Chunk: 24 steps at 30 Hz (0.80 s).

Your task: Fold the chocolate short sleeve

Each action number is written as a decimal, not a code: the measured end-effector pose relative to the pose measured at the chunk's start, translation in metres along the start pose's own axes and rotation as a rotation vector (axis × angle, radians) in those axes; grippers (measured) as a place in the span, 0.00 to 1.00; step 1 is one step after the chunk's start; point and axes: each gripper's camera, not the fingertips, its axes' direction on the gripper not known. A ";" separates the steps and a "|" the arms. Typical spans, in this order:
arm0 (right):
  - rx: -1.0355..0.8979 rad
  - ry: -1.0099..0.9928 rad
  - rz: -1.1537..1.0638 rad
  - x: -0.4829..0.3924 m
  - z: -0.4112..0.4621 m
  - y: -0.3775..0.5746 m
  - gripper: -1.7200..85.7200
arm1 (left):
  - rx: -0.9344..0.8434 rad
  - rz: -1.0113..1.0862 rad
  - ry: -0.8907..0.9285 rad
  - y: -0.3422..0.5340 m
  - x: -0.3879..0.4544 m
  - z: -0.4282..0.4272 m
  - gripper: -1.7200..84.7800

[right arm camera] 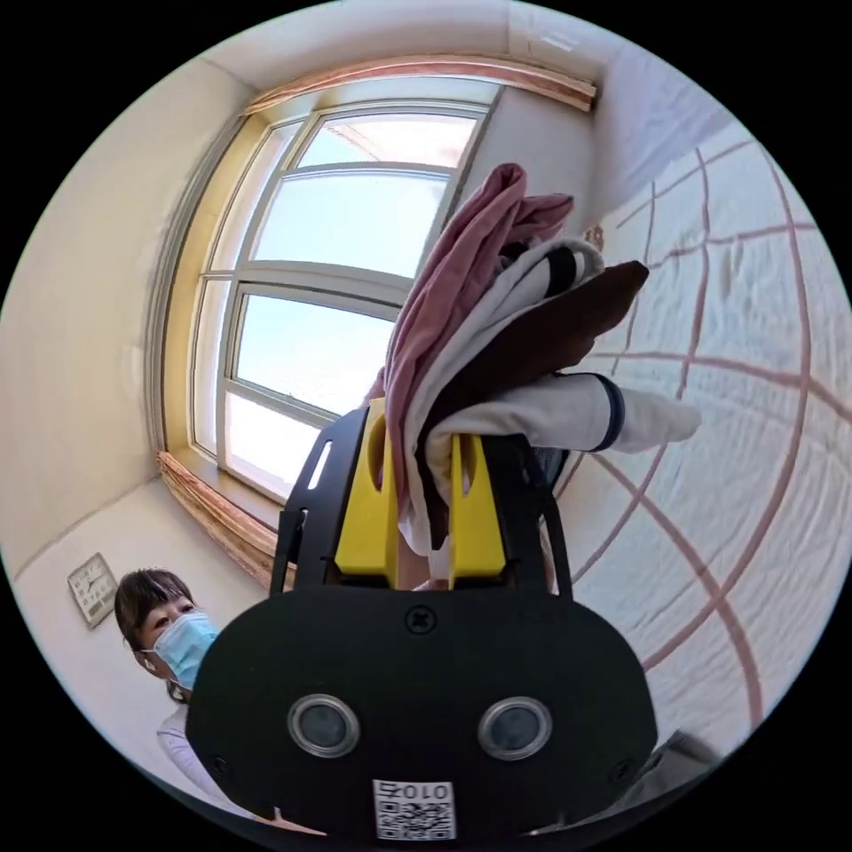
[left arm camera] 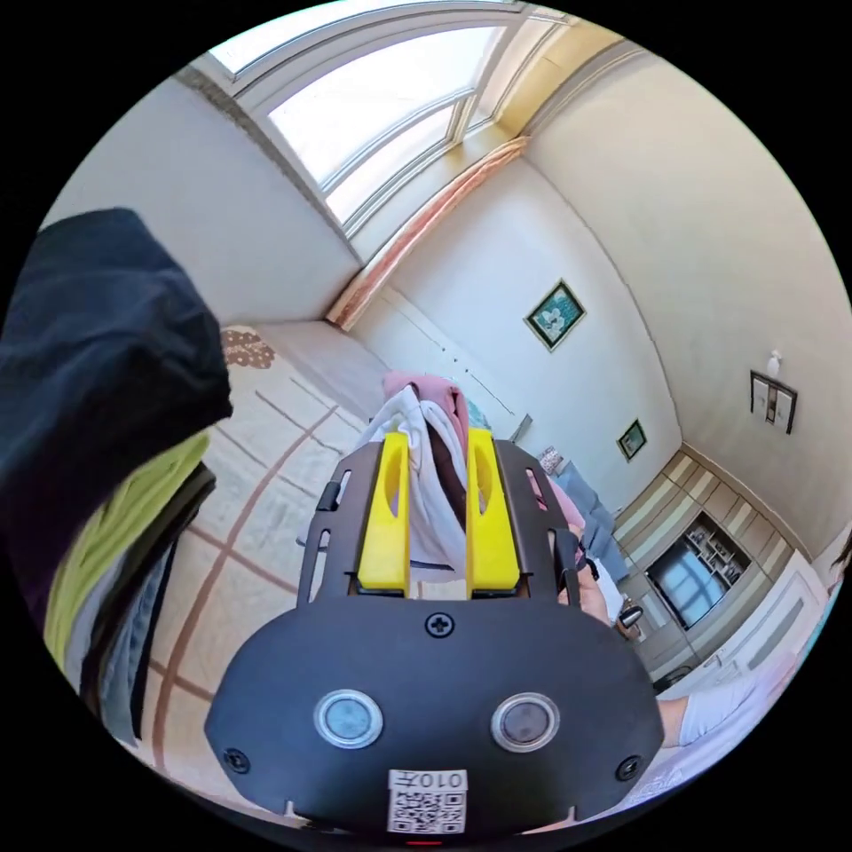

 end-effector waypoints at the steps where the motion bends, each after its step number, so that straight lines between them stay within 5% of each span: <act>1: 0.003 0.001 -0.037 0.005 0.005 -0.013 0.13 | -0.007 0.017 -0.026 -0.010 0.003 0.016 0.14; 5: -0.064 0.077 0.049 0.083 0.031 -0.030 0.13 | -0.029 0.009 -0.141 0.000 -0.011 0.066 0.14; 10: -0.229 0.292 0.315 0.167 0.071 0.009 0.13 | -0.321 -0.171 -0.380 0.082 -0.073 0.143 0.14; 24: -0.219 0.377 0.314 0.103 0.095 0.060 0.12 | -0.289 -0.059 -0.434 0.134 -0.016 0.150 0.11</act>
